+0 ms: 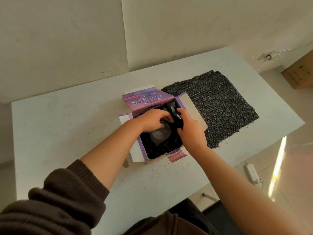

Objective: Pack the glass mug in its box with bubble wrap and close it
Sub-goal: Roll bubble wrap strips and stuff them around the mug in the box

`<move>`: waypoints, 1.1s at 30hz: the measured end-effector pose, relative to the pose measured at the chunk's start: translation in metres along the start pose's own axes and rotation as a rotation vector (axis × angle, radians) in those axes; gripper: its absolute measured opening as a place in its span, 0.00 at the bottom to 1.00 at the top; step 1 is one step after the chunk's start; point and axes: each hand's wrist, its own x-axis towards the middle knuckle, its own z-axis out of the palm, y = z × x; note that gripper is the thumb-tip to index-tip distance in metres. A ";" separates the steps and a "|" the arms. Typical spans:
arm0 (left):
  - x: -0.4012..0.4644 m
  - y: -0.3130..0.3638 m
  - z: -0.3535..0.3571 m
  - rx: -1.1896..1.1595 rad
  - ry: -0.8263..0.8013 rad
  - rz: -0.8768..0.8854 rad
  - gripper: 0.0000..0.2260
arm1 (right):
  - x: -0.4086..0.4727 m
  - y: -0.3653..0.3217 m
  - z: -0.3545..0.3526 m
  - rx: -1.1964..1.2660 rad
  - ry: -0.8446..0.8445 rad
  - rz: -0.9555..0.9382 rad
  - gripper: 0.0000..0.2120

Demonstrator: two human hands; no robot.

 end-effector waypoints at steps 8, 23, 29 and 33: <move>-0.010 -0.007 0.009 0.402 0.018 0.088 0.29 | 0.004 0.009 -0.002 -0.022 -0.004 -0.109 0.29; -0.017 -0.009 0.011 0.485 0.041 0.137 0.21 | 0.015 0.013 -0.003 -0.191 -0.166 -0.104 0.30; -0.002 -0.015 0.011 0.487 0.246 0.255 0.21 | 0.022 0.020 -0.011 -0.019 -0.250 -0.076 0.26; 0.006 -0.013 0.008 0.404 0.188 0.180 0.20 | 0.011 0.019 -0.008 0.094 -0.163 -0.061 0.18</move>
